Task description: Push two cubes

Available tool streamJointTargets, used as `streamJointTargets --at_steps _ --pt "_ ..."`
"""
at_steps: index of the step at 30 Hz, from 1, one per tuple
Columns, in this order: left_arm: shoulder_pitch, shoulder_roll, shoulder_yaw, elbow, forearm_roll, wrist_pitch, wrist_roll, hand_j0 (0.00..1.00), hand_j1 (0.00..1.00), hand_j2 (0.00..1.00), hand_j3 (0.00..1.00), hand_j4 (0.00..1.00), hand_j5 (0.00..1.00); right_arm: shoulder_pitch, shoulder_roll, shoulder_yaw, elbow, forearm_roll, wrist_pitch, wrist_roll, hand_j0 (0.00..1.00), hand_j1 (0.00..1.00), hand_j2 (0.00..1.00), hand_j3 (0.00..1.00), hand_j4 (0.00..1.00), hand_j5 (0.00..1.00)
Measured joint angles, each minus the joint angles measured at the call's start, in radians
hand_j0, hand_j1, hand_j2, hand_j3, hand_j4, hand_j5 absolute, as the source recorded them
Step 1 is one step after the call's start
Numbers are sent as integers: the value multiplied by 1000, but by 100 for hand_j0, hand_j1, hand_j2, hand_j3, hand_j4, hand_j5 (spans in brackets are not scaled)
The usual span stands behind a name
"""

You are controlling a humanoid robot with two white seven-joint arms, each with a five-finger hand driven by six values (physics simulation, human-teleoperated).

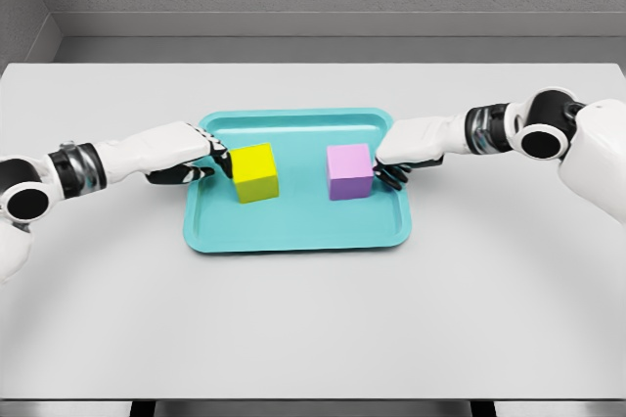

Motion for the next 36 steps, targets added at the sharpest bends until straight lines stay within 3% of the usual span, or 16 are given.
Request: streamJointTargets --at_steps 20,36 --pt "3 -22 5 1 -10 -2 0 51 51 51 51 51 51 -8 26 8 -3 -1 0 0 16 16 16 16 16 16" --pt "-38 -47 10 101 -16 -4 -1 51 51 51 51 51 51 -21 39 9 53 16 0 0 16 16 16 16 16 16"
